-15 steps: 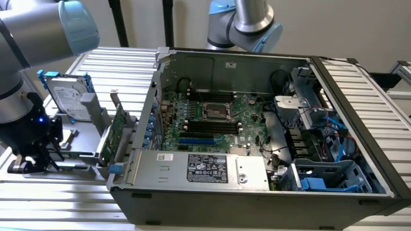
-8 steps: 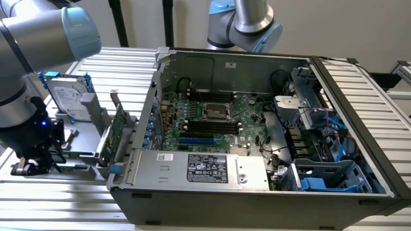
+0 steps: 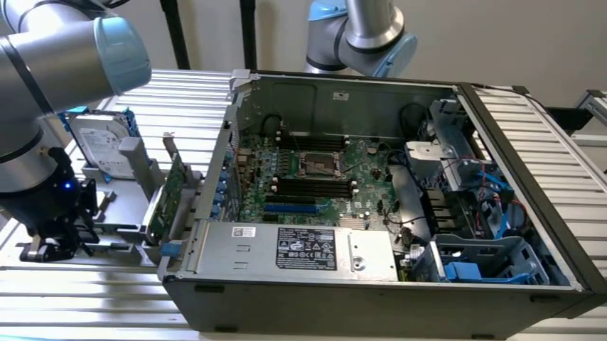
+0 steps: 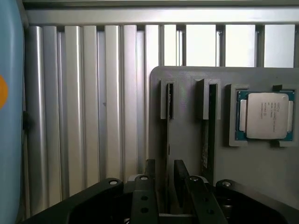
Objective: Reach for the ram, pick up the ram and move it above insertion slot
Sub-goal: 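Pick up the ram and move it above insertion slot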
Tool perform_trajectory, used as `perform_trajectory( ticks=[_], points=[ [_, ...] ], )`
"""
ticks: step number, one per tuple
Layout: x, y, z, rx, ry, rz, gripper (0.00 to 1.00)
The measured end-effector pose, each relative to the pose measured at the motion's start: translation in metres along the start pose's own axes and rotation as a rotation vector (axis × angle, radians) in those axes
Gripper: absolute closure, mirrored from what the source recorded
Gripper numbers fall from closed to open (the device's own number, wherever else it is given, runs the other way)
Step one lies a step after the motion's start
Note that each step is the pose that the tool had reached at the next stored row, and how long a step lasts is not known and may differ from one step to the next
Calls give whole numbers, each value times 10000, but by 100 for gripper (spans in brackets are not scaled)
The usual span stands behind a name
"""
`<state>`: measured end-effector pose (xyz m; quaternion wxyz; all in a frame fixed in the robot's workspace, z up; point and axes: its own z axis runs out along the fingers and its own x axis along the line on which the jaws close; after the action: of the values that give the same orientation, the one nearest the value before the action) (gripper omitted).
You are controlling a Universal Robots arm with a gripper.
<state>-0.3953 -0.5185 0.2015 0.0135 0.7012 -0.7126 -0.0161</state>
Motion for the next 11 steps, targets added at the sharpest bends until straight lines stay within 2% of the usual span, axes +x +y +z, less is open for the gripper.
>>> perform_trajectory(
  ticks=[6,7,8,9,11],
  points=[
    [-1,0,9,1,-1,0,69],
    [-1,0,10,1,-1,0,78],
    [-2,0,10,1,-3,1,78],
    [-1,0,10,0,-1,1,84],
    [-2,0,10,0,0,1,87]
  ],
)
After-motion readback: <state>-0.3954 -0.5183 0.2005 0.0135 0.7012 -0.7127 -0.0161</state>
